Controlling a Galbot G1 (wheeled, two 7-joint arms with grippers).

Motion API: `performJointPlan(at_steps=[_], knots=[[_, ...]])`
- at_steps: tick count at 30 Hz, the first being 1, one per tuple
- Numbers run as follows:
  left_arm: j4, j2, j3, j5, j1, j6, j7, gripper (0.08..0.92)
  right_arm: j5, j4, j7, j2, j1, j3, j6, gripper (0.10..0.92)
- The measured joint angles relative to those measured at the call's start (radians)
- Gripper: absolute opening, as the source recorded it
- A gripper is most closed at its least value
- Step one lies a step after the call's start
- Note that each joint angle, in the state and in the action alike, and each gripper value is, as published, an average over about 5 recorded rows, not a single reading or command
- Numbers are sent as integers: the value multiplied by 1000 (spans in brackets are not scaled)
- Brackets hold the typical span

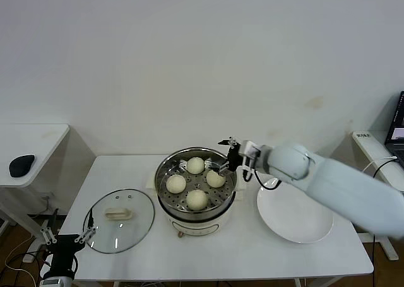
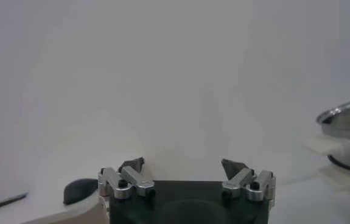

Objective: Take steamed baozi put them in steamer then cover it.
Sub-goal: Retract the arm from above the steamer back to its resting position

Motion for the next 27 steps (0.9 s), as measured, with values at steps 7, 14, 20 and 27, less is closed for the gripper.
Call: performJointPlan(at_steps=[7,14,20,27], knots=[[11,9,19,42,-12,43,12,823,-128,56,42,93,-449,457,210,823],[36,28,22,149,-6,64,23,823,-219,100,30,286,-827,850,374,823],[79,63,4,369,-12,48,22,823,-271,131,27,444,-1072,1095,461,823],[145,107,-6,694,-28,0,-1,823,-293,155,39,570,-1273,1275,525,823]])
